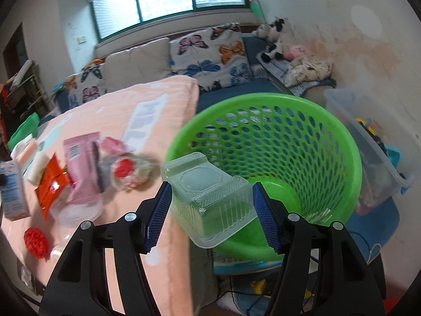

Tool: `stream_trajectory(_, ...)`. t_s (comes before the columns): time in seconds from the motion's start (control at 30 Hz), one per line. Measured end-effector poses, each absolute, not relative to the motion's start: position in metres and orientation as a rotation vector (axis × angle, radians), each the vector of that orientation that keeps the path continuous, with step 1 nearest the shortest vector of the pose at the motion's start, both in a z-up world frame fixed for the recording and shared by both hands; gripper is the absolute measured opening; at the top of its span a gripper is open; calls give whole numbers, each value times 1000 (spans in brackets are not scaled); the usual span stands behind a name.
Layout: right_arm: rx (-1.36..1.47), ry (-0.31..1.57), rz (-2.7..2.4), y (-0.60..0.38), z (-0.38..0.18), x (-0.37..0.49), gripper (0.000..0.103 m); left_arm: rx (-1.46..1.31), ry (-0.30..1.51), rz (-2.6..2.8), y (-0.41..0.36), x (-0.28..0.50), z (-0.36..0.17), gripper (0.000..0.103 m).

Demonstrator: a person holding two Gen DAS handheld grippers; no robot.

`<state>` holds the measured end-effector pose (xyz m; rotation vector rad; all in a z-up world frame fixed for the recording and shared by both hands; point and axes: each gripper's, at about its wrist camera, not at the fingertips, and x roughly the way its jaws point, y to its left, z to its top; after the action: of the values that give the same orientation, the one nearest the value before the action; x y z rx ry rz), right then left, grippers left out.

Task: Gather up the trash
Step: 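Carry the tub to the green basket with the right tool while the left tool grasps the milk carton, then release the tub into the basket with the right tool while the left tool drops the carton in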

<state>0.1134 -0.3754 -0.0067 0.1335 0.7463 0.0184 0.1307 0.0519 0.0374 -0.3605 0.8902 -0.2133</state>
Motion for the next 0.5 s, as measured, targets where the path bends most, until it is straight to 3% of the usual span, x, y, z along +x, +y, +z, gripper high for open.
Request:
stream_trajectory(0.27,169,787,-18,-397,-21,127,65,-342,853,-332,13,142,70,45)
stream_trajectory(0.5,166,775,-29,-408,-19,123,72,-270,839,-460,-59,168,88,45)
